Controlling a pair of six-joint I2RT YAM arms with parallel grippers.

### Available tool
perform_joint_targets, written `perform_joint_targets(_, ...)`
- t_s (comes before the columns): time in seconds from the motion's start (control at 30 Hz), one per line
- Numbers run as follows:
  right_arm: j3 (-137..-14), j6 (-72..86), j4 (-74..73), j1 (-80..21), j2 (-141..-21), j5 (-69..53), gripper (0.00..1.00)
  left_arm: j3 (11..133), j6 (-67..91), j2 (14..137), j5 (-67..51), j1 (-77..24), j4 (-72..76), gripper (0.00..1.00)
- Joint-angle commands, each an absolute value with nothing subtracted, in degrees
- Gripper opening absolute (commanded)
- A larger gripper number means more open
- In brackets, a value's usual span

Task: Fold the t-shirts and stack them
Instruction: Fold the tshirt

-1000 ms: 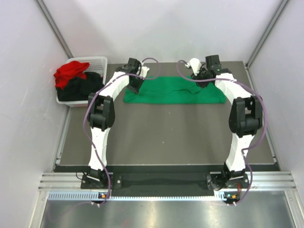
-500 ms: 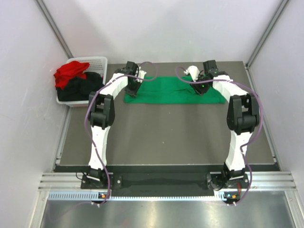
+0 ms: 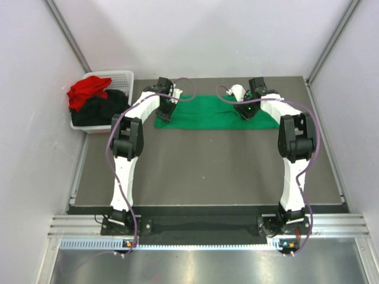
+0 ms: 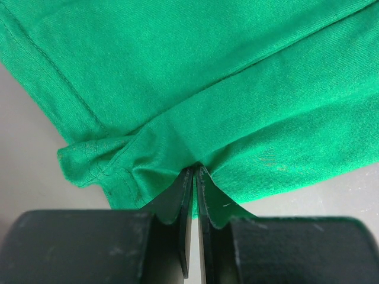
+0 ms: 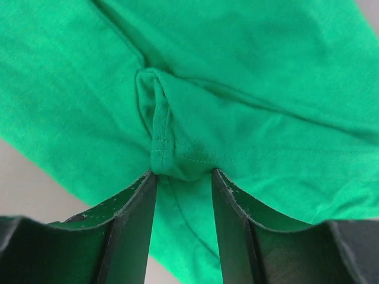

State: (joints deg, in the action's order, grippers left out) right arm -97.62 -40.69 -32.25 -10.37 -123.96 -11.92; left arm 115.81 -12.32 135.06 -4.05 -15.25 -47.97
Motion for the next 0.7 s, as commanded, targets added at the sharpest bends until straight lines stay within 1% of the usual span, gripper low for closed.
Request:
perform_joint_targets(0.0,-102.21,-39.82,-29.53,-10.99,-124.8,-12.3,0.43,114.87,-12.13,134.91,-4.48,-15.21,-47.46,0.11)
perform_joint_targets(0.07,-102.74,-39.81,-29.53,-10.99,-125.42,-12.13,0.39,114.87,-12.13,135.09,-4.4,-15.29,-47.46,0.11)
perform_joint_targets(0.1,-103.35,-39.9,-29.53,-11.07,-125.59,-12.04,0.35,114.87,-12.22,135.0,-4.22,-15.38,-47.46,0.11)
perform_joint_targets(0.23,-104.15,-39.9,-29.44,-11.07,-125.86,-11.78,0.3,114.79,-12.3,135.0,-4.22,-15.38,-47.46,0.11)
perform_joint_targets(0.27,-104.5,-39.9,-29.44,-10.99,-125.95,-11.6,0.3,114.79,-12.39,135.09,-4.22,-15.38,-47.37,0.11)
perform_joint_targets(0.33,-104.85,-39.81,-29.62,-10.99,-125.77,-11.43,0.36,114.87,-12.31,135.09,-4.39,-15.38,-47.37,0.11)
perform_joint_targets(0.4,-104.94,-39.81,-29.62,-10.99,-125.68,-11.25,0.4,114.87,-12.3,135.0,-4.48,-15.47,-47.37,0.11)
perform_joint_targets(0.53,-104.94,-39.82,-29.71,-11.07,-125.42,-11.6,0.39,115.14,-12.39,135.09,-4.48,-15.38,-47.29,0.11)
perform_joint_targets(0.57,-105.38,-39.81,-29.62,-11.07,-125.51,-11.51,0.38,115.14,-12.48,135.17,-4.48,-15.47,-47.2,0.11)
perform_joint_targets(0.67,-107.13,-39.38,-30.06,-10.99,-126.91,-11.51,0.23,115.31,-12.3,135.26,-4.48,-15.38,-47.2,0.11)
